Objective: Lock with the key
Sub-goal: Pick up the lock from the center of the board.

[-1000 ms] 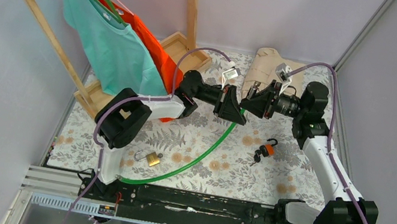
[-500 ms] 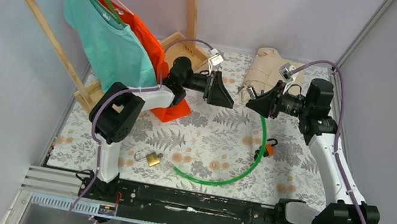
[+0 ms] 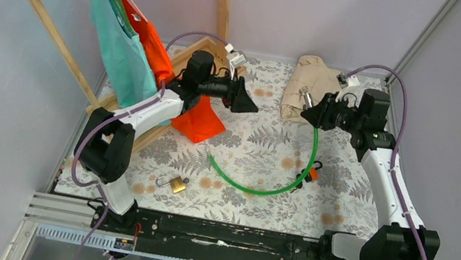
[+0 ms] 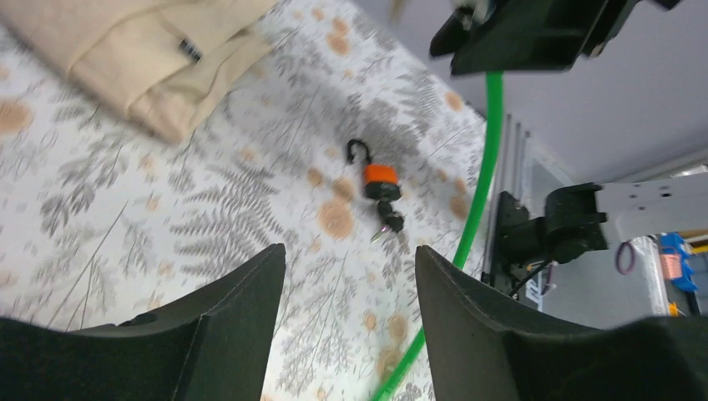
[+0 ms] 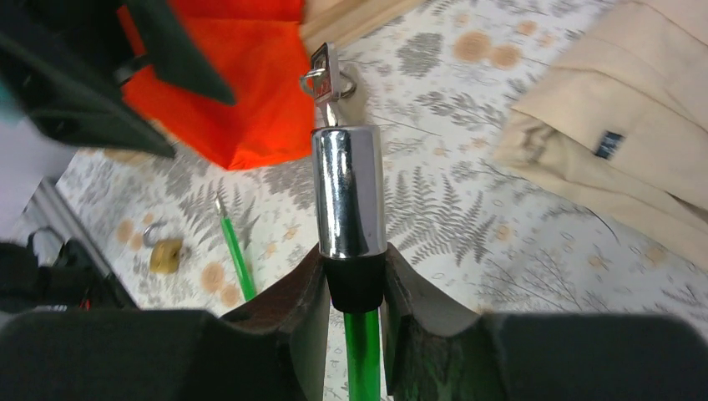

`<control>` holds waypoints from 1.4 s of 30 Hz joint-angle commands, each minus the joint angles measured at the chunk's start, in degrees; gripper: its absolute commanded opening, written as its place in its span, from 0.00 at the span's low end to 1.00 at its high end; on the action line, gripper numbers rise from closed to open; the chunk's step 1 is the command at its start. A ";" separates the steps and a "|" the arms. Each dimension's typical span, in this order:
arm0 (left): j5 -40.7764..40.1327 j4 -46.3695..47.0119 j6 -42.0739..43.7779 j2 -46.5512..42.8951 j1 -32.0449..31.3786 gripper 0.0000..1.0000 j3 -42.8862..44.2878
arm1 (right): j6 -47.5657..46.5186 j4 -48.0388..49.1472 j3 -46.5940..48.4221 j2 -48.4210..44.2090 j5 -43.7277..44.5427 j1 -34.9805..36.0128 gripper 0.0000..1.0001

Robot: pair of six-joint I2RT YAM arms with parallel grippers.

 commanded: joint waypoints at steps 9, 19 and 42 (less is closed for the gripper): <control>-23.18 -19.78 13.63 -6.75 -3.65 0.70 -8.74 | 9.59 7.49 -0.67 1.87 15.09 -4.44 0.00; -32.20 -17.91 9.22 4.94 -5.74 0.71 -1.45 | 4.65 5.19 -3.70 0.30 14.00 -4.65 0.00; -38.15 -9.99 10.09 25.18 -2.99 0.55 14.91 | 1.51 6.21 -6.04 -0.21 8.33 -4.65 0.00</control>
